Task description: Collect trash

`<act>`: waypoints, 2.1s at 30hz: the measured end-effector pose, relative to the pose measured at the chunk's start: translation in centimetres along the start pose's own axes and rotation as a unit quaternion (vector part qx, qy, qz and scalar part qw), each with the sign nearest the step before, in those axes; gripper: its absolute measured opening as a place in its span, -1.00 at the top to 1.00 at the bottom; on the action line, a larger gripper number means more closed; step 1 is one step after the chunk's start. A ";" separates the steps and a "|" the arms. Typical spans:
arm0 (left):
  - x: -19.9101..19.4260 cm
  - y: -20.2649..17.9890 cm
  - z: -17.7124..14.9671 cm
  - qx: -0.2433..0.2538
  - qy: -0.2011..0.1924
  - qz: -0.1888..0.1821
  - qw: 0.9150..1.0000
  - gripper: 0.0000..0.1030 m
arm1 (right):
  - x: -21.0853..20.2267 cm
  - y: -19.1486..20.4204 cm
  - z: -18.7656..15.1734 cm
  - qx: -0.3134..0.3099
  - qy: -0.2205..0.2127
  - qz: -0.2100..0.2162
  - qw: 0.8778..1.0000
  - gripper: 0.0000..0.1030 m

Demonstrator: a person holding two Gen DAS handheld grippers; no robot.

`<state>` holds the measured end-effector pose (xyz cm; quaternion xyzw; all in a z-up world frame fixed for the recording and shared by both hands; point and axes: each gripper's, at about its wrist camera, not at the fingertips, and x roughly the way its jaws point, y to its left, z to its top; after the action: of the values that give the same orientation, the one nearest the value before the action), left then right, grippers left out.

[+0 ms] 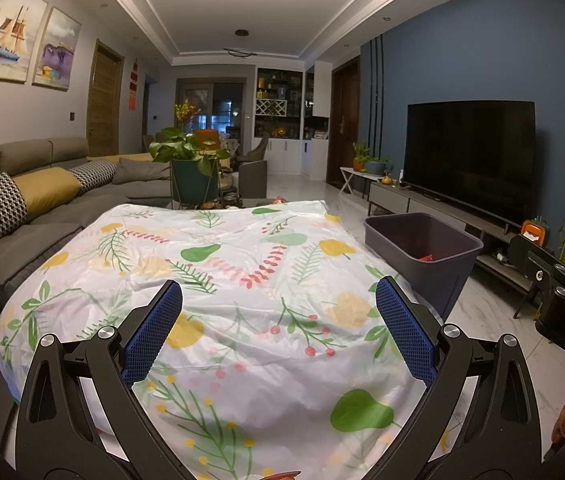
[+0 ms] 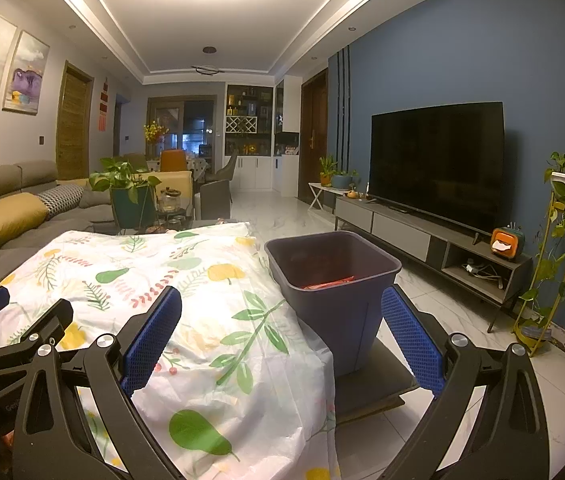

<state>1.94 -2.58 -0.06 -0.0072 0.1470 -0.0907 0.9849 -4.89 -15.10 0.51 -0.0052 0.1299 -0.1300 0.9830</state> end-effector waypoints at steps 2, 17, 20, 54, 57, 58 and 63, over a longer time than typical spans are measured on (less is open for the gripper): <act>0.1 0.1 0.0 0.000 0.000 0.000 1.000 -0.86 | 0.0 0.0 0.0 0.001 0.001 0.001 1.000 -0.87; 0.0 0.0 0.1 0.001 -0.001 -0.001 1.000 -0.86 | 0.0 0.0 -0.1 0.002 -0.001 0.001 1.000 -0.87; 0.0 0.0 0.1 0.000 -0.001 -0.001 1.000 -0.86 | 0.0 -0.1 -0.1 0.002 -0.001 0.001 1.000 -0.87; -0.1 -0.1 0.0 0.001 -0.002 -0.002 1.000 -0.86 | 0.1 0.2 0.4 0.004 -0.003 0.000 1.000 -0.87; -0.1 -0.1 0.0 0.001 -0.001 -0.001 1.000 -0.86 | 0.1 0.1 0.3 0.005 -0.003 0.000 1.000 -0.87; 0.0 -0.1 0.0 0.001 -0.001 -0.002 1.000 -0.86 | 0.2 0.2 0.3 0.005 -0.003 0.000 1.000 -0.87; -0.1 -0.8 0.1 0.018 0.004 -0.003 1.000 -0.48 | 0.1 0.1 0.3 0.006 -0.002 0.000 1.000 -0.87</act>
<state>1.75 -3.38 0.10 0.0101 0.1491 -0.0966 0.9840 -4.67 -15.04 0.73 0.0001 0.1268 -0.1303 0.9833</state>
